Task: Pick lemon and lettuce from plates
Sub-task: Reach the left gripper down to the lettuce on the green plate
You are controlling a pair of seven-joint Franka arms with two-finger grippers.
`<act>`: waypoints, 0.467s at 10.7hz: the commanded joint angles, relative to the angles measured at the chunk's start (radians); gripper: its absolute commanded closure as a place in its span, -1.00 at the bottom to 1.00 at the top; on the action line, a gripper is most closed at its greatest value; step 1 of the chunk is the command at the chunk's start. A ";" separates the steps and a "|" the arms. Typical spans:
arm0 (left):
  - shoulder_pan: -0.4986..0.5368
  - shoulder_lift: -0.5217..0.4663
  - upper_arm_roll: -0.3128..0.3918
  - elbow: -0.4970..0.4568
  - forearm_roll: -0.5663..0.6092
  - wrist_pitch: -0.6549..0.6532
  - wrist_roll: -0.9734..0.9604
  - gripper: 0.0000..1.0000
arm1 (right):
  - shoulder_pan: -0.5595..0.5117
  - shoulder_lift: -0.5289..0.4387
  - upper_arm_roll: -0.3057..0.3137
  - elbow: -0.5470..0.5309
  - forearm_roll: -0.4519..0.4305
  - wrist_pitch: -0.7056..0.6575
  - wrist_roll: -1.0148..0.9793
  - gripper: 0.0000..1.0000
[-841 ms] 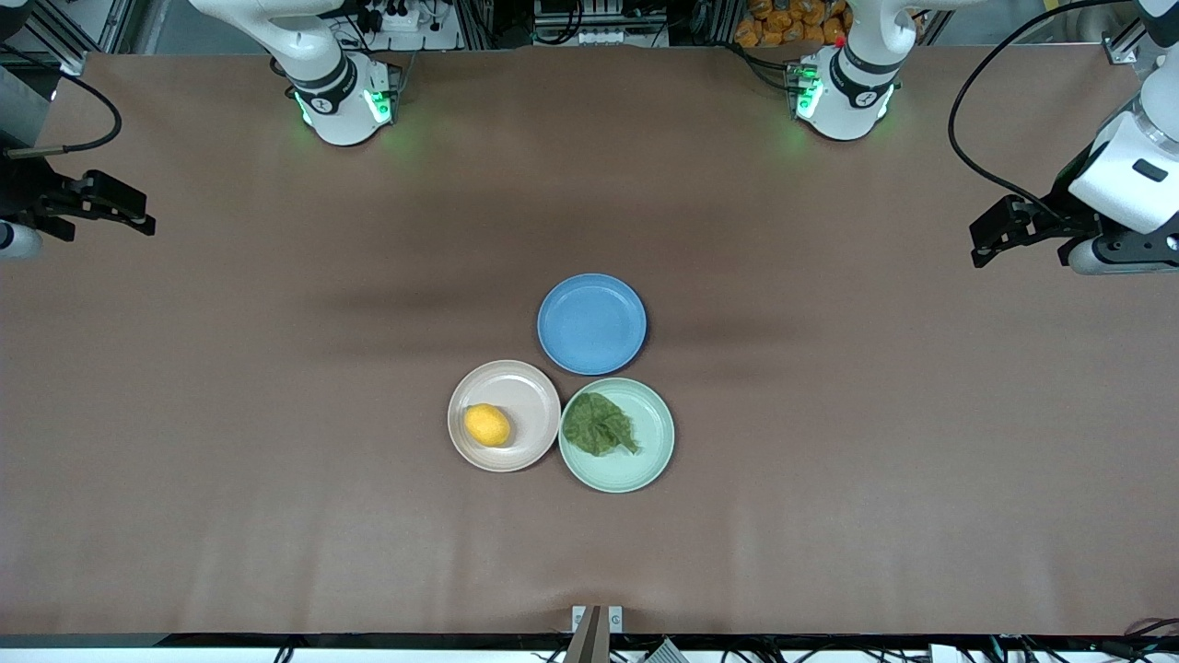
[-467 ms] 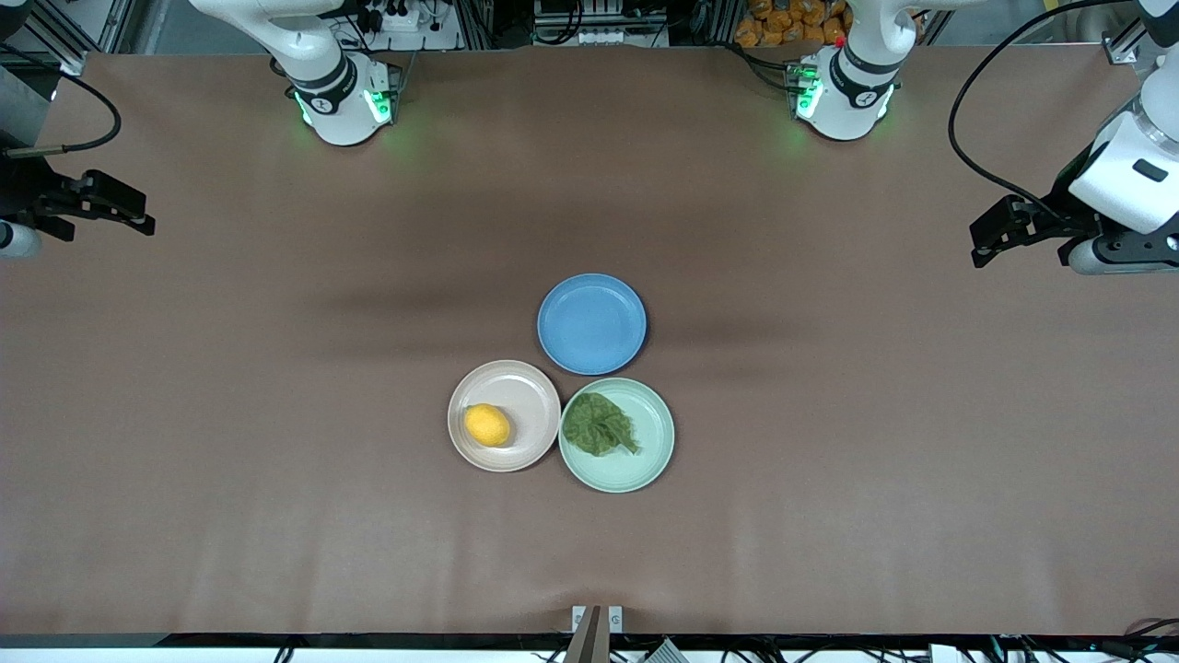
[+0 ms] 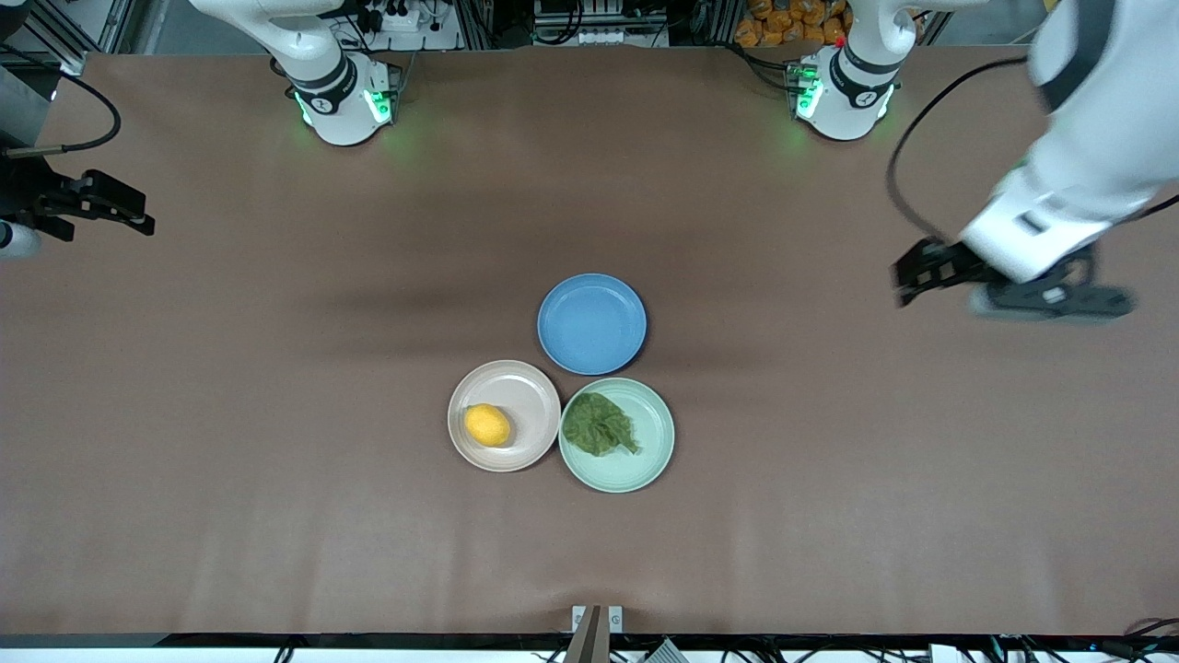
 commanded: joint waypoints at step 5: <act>-0.176 0.339 -0.044 0.031 -0.060 0.568 0.013 -1.00 | -0.006 -0.009 0.008 0.000 -0.014 -0.005 0.007 -1.00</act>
